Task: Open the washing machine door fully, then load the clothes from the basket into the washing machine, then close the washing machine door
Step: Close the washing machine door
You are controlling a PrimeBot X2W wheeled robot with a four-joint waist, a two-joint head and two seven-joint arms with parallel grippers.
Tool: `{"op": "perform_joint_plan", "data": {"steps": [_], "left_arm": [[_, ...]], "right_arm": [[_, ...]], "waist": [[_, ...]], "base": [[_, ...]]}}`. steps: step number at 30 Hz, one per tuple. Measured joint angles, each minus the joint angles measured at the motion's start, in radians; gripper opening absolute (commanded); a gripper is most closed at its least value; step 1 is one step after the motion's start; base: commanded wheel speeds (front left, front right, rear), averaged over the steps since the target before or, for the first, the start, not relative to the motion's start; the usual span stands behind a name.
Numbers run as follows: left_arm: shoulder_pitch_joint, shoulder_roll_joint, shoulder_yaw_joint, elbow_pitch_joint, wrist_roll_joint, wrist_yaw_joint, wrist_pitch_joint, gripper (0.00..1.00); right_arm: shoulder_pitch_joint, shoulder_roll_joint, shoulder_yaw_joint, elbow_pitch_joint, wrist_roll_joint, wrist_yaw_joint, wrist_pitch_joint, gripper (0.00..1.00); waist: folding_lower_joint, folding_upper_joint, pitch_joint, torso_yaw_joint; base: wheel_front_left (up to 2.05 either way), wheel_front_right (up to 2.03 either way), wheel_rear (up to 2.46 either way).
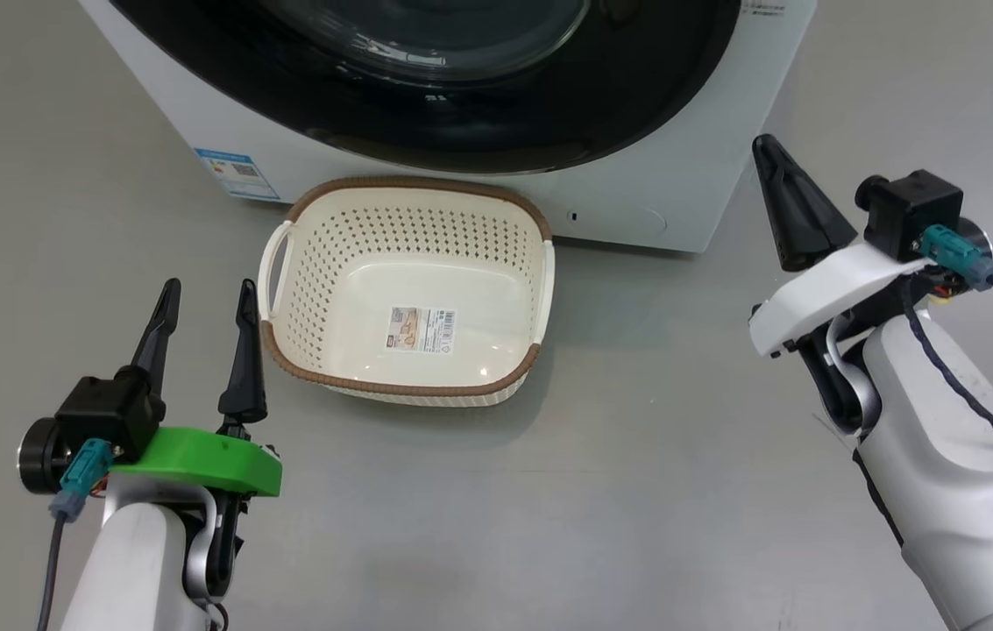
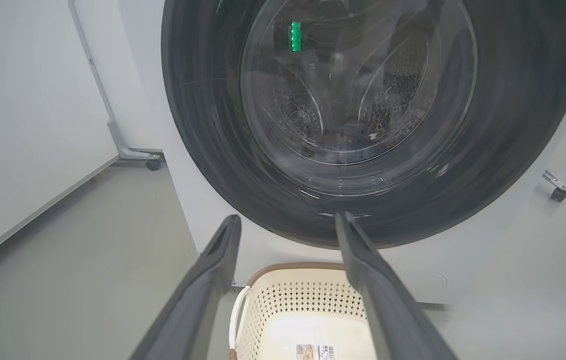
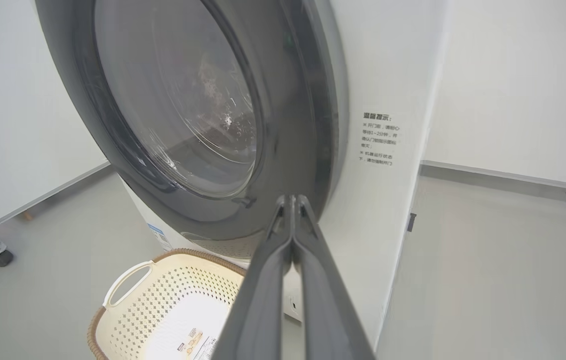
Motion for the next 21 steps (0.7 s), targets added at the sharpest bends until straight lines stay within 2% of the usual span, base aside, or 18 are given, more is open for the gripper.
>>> {"op": "perform_joint_plan", "data": {"steps": [2, 3, 4, 5, 11, 21], "left_arm": [[0.015, 0.003, 0.005, 0.000, 0.006, 0.000, 0.000, 1.00], [0.021, 0.004, 0.008, 0.000, 0.008, 0.000, 0.000, 1.00], [0.027, 0.006, 0.010, -0.001, 0.013, 0.000, 0.000, 1.00], [0.032, 0.007, 0.010, -0.001, 0.016, 0.000, 0.000, 1.00], [0.050, 0.007, 0.020, -0.003, 0.029, 0.000, 0.000, 1.00], [0.106, 0.007, 0.056, -0.001, 0.030, 0.000, 0.000, 1.00]], "right_arm": [[0.032, 0.002, -0.006, -0.002, 0.007, 0.000, -0.001, 0.02], [0.048, 0.004, -0.007, -0.003, 0.012, 0.000, -0.001, 0.22], [0.063, 0.005, -0.008, -0.005, 0.016, 0.000, -0.001, 0.98], [0.078, 0.005, -0.013, -0.009, 0.020, 0.000, -0.001, 1.00], [0.142, 0.005, -0.067, -0.070, 0.026, -0.004, -0.001, 1.00], [0.297, 0.004, -0.132, -0.156, 0.025, -0.028, -0.001, 1.00]], "waist": [[0.0000, 0.0000, -0.017, -0.019], [0.0000, 0.0000, -0.025, -0.029], [0.0000, 0.0000, -0.032, -0.040], [0.0000, 0.0000, -0.040, -0.050], [0.0000, 0.0000, -0.082, -0.108], [0.0000, 0.0000, -0.157, -0.179]], "base": [[0.00, 0.00, 0.00], [0.00, 0.00, 0.00], [0.00, 0.00, 0.00], [0.00, 0.00, 0.00], [0.00, 0.00, 0.00], [0.00, 0.00, 0.00]]}}
